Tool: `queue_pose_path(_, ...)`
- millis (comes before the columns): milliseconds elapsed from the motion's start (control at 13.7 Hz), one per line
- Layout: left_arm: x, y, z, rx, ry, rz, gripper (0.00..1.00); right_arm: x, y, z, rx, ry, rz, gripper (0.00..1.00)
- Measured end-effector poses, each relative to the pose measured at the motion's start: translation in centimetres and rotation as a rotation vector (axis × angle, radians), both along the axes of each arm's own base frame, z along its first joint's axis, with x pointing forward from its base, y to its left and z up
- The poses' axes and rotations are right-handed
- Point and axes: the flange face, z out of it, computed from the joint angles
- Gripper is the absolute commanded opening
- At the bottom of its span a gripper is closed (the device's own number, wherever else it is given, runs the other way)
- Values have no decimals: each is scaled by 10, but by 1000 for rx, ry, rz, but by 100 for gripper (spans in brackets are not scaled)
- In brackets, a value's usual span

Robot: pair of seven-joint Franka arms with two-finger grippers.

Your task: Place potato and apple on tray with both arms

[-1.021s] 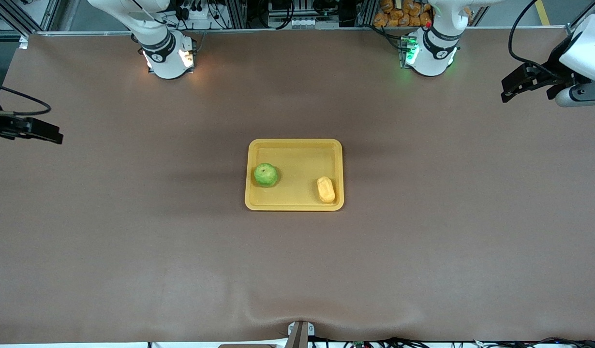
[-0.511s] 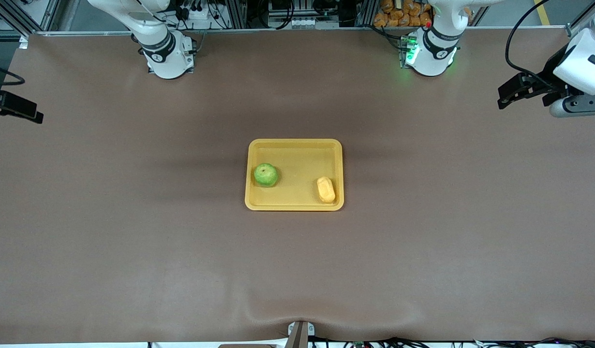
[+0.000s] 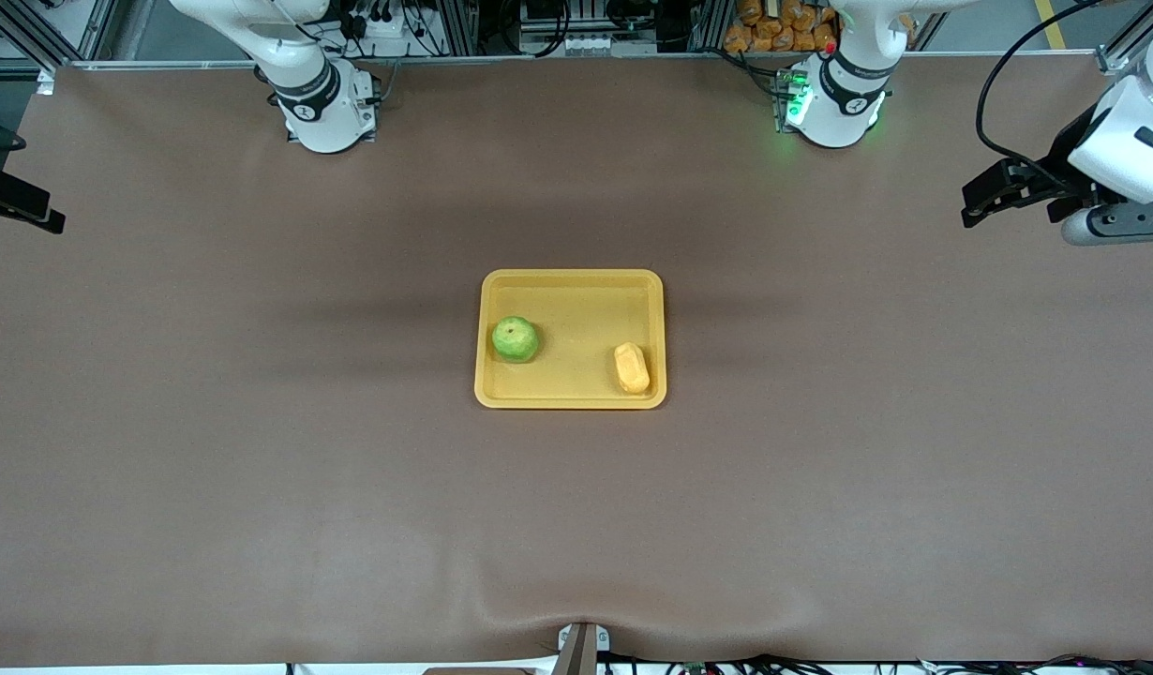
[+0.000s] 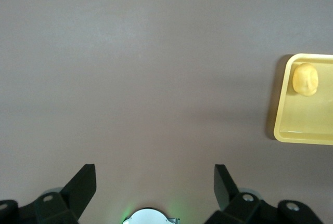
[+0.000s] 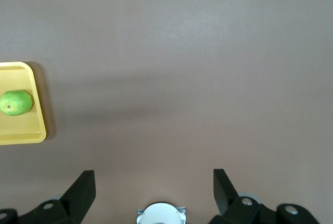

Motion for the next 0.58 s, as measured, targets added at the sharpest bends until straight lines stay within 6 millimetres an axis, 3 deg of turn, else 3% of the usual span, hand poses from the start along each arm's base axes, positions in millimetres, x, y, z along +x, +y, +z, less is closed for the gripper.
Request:
queue_pose_path(292, -2, 8, 18, -3, -27, 16, 100, -17, 6, -3, 1, -10, 11, 100)
queue_pose_path(584, -2, 10, 20, -3, -27, 19, 100, -20, 8, -2, 1, -14, 14, 100)
